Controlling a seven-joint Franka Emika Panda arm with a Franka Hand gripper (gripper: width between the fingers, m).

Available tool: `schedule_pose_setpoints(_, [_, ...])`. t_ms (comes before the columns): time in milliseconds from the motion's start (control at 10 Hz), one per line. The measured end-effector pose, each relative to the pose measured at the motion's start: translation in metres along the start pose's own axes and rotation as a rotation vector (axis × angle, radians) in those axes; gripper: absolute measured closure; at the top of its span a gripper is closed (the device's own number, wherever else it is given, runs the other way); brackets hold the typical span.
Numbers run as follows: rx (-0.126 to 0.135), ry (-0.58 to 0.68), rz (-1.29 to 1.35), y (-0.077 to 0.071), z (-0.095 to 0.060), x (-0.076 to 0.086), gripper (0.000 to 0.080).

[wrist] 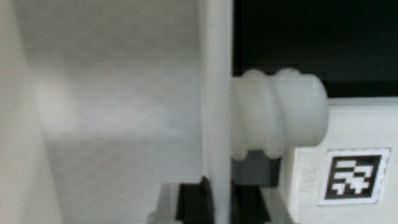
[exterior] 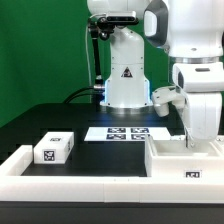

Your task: Assemble cabinet

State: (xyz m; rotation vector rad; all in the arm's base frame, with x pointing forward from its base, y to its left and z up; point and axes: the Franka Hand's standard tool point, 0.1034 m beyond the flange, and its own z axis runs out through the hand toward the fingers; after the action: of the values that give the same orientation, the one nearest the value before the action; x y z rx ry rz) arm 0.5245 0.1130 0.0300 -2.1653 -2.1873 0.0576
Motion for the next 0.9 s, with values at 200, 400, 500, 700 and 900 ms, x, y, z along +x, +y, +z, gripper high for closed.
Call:
schedule_pose_setpoints(200, [0.052, -0.015, 0.001, 0.000, 0.000, -0.002, 0.0765])
schedule_pose_setpoints(400, [0.072, -0.023, 0.016, 0.000, -0.002, 0.009, 0.0765])
schedule_pose_setpoints(500, [0.071, -0.026, 0.011, 0.000, -0.002, 0.013, 0.0765])
schedule_pose_setpoints(700, [0.071, -0.026, 0.023, 0.000, -0.001, 0.013, 0.0765])
schedule_pose_setpoints(900, [0.070, -0.025, 0.023, 0.000, -0.001, 0.012, 0.0765])
